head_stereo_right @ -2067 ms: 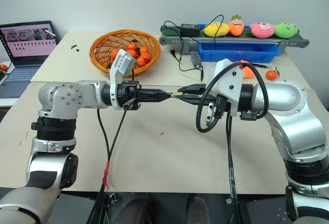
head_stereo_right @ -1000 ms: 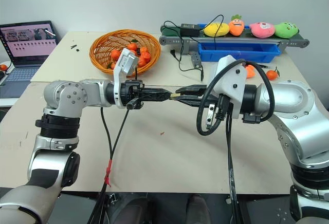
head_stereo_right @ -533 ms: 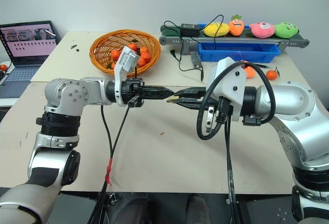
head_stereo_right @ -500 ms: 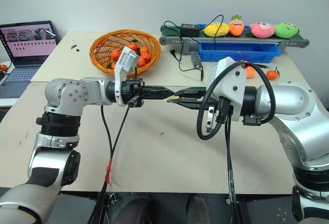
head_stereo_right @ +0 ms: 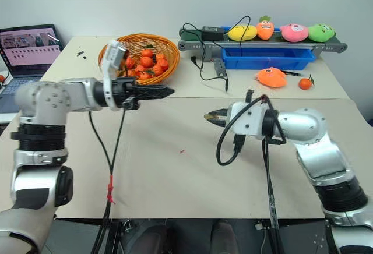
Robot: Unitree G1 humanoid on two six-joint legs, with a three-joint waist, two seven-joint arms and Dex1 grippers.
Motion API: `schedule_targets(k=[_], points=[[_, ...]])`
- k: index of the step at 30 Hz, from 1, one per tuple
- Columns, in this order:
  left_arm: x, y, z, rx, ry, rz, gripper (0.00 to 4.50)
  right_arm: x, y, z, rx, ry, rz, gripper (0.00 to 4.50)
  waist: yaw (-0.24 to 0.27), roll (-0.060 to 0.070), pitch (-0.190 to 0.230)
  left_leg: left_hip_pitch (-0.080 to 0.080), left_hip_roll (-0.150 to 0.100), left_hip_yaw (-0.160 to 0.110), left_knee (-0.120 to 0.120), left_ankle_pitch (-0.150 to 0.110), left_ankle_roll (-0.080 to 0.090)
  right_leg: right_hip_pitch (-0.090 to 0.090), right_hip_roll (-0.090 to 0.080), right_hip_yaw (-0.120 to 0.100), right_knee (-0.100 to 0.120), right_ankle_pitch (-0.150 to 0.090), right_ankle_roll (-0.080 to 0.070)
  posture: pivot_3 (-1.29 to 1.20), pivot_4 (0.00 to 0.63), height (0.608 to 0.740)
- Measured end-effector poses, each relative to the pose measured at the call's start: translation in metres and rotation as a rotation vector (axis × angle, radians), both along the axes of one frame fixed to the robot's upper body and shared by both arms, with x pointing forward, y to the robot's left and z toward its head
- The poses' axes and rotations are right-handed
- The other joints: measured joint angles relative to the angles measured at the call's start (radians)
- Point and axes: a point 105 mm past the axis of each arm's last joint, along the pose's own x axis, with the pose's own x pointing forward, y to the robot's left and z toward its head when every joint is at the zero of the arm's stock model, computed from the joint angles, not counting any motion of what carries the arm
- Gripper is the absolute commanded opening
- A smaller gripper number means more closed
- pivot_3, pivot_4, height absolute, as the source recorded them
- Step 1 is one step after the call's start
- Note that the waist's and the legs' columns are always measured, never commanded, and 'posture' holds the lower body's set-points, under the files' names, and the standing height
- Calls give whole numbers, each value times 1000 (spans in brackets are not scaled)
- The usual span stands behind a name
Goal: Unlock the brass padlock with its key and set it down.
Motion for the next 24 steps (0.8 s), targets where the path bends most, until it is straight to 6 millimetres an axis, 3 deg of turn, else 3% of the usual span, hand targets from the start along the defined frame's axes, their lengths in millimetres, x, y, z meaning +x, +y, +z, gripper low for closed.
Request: schedule_targets(k=[5, 13, 24], points=[[-24, 1, -15, 55, -4, -61, 66, 1, 20, -15, -49, -112, 127, 105, 3, 0, 0, 0, 0, -1, 0, 1, -2, 0, 0, 0, 0, 0, 0, 0, 150, 740], [-39, 1, -23, 173, -94, -118, 66, 6, 40, -69, -92, -174, 235, 105, 0, 0, 0, 1, 0, -1, -1, 1, -3, 0, 0, 0, 0, 0, 0, 0, 150, 740], [-39, 19, -48, 357, -166, -143, 66, 17, 31, -95, -153, -268, 257, 105, -18, 0, 0, 1, 0, -1, -2, 2, -4, 0, 0, 0, 0, 0, -1, 0, 150, 740]])
